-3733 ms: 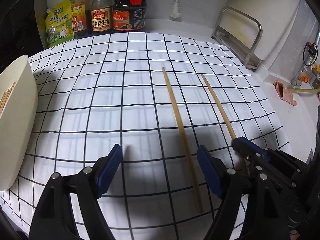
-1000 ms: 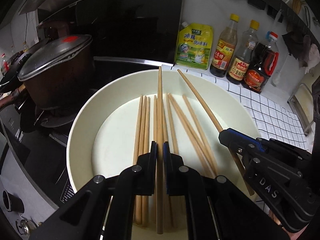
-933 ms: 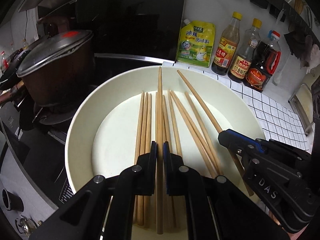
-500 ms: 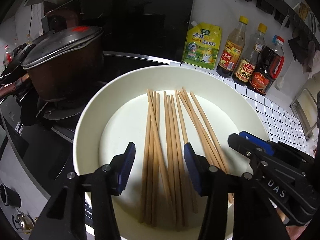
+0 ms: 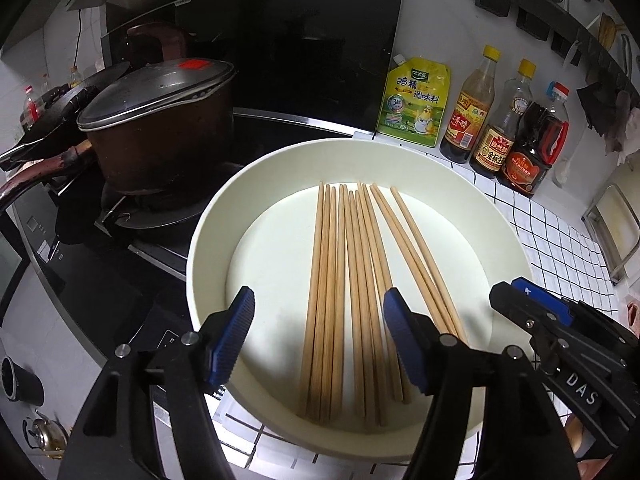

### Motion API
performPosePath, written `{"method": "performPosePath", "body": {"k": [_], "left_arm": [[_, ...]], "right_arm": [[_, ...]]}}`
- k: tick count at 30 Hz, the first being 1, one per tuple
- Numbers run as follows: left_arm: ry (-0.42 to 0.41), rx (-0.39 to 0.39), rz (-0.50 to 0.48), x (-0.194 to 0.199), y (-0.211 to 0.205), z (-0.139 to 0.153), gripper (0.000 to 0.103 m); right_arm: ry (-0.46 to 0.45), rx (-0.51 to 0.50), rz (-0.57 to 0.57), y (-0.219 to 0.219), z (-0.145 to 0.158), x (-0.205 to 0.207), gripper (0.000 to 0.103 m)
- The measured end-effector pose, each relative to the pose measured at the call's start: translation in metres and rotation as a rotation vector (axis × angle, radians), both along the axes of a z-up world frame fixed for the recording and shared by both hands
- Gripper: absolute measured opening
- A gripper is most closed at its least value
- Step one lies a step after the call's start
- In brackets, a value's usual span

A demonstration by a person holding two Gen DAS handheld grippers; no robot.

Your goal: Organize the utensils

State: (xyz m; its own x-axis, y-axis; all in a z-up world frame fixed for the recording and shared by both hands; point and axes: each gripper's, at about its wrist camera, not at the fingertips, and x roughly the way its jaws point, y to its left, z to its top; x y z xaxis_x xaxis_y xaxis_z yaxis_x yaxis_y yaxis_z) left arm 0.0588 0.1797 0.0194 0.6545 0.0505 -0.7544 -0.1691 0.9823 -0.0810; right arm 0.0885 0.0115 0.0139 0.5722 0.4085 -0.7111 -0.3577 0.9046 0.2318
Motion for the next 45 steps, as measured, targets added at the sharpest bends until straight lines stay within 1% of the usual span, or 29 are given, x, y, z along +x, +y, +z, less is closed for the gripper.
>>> {"method": "performPosePath", "body": {"k": [6,10,24,25,27,32,38,45], "left_arm": [[-0.014,0.01,-0.003,-0.009,-0.003,0.008,0.066],[-0.021,0.015,0.0,-0.012,-0.005,0.012,0.066],[-0.03,0.021,0.01,-0.02,-0.004,0.02,0.066],[-0.032,0.021,0.011,-0.02,-0.004,0.02,0.067],[-0.038,0.024,0.015,-0.021,-0.004,0.022,0.072],[-0.051,0.022,0.021,-0.024,-0.001,0.025,0.08],[-0.056,0.027,0.029,-0.027,0.001,0.026,0.084],[-0.056,0.036,0.032,-0.029,0.002,0.028,0.085]], "right_arm": [[-0.011,0.0,-0.003,-0.001,0.006,-0.009,0.03],[-0.025,-0.003,-0.004,-0.001,0.011,-0.014,0.033],[-0.043,-0.007,-0.002,0.001,0.018,-0.024,0.036],[-0.044,-0.008,-0.004,0.001,0.019,-0.025,0.037],[-0.045,-0.008,-0.003,0.001,0.019,-0.026,0.037],[-0.05,-0.013,-0.001,0.002,0.021,-0.028,0.037],[-0.056,-0.015,-0.009,0.001,0.023,-0.03,0.038],[-0.061,-0.014,-0.018,-0.002,0.024,-0.032,0.038]]}}
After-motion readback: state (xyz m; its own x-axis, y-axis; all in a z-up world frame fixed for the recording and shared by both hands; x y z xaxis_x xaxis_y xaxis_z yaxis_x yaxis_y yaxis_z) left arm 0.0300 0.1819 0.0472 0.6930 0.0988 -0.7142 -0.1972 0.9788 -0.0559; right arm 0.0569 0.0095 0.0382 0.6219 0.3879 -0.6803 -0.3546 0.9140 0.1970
